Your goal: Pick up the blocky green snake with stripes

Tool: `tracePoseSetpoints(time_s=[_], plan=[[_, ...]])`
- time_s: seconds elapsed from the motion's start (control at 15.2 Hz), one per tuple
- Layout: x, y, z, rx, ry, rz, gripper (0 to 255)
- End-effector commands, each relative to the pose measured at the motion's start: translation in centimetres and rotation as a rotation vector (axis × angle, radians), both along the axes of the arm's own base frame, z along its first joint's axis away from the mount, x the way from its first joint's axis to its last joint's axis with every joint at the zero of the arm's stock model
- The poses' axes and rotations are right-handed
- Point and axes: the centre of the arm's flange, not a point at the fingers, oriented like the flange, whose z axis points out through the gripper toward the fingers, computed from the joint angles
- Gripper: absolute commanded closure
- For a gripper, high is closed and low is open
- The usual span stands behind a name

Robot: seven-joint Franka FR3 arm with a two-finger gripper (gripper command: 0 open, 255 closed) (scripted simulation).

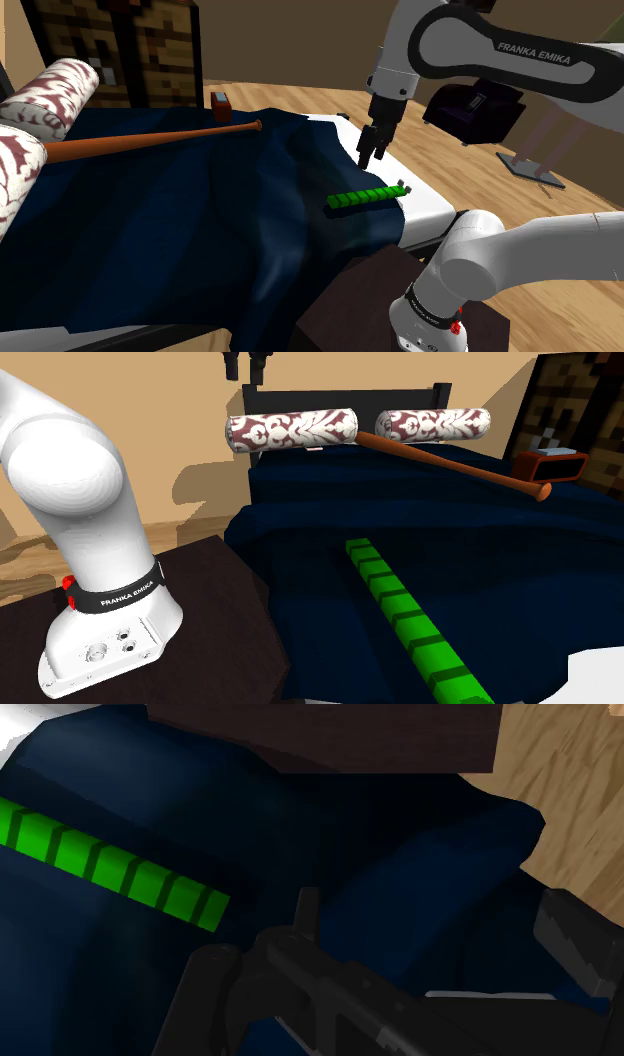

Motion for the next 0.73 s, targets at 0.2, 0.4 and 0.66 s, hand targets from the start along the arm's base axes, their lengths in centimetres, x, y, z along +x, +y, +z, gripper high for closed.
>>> tracePoseSetpoints(time_s=[0.2, 0.4, 0.66], plan=[[-0.8, -3.1, -2.3, 0.007, -0.002, 0.084, 0], [-1.4, -6.2, -4.6, 0.014, -0.004, 0.169, 0], [-1.7, -10.5, -7.7, 0.023, -0.006, 0.281, 0]])
